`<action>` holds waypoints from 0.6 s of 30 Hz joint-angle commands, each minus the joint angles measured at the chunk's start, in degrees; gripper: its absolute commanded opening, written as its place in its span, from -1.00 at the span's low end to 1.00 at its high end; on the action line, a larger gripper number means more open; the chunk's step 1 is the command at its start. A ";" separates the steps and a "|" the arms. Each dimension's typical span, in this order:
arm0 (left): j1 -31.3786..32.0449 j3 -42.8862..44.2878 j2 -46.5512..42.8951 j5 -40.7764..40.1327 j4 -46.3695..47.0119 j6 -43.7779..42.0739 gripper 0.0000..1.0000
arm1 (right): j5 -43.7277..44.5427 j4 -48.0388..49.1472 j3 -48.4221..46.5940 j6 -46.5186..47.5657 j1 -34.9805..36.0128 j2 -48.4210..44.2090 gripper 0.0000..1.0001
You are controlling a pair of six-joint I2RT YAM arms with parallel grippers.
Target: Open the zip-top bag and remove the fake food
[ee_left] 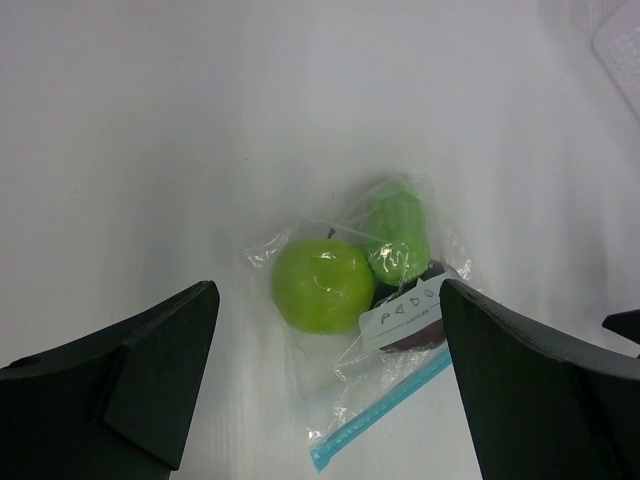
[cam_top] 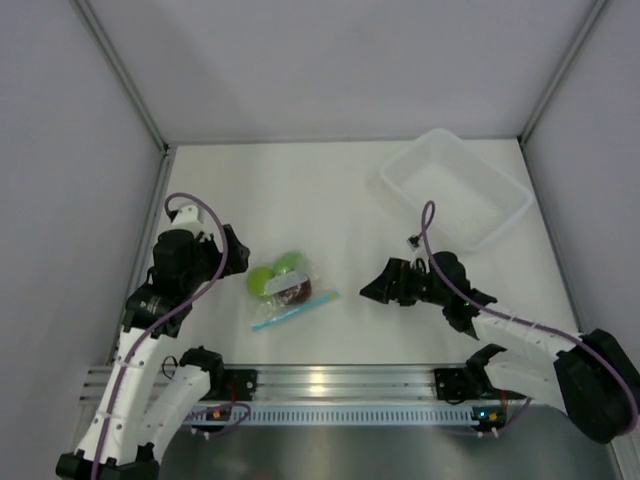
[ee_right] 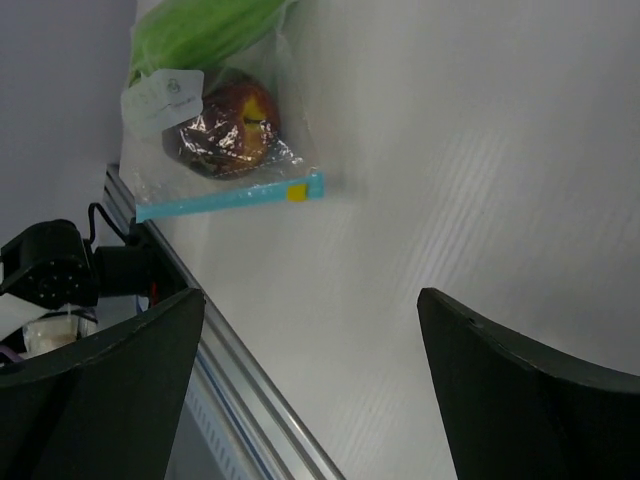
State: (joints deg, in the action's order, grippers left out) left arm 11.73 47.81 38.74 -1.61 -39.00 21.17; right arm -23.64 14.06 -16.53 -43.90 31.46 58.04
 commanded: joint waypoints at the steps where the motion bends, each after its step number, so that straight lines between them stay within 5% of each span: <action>1: 0.05 1.14 0.37 1.34 3.32 -0.60 0.96 | 2.62 18.69 -0.78 -3.38 4.21 5.75 0.77; 11: 0.58 1.06 0.55 3.19 3.41 -0.69 0.96 | 17.12 43.82 -2.01 -19.72 17.30 31.31 0.47; 18: 1.45 0.97 0.72 3.28 3.41 -0.78 0.96 | 18.98 63.68 -4.12 -26.14 19.34 47.94 0.16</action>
State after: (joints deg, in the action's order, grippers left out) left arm 12.53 47.81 39.29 0.67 -38.94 21.04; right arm -8.10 61.36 -19.75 -66.19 49.82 101.16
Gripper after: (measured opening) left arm 0.982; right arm 0.596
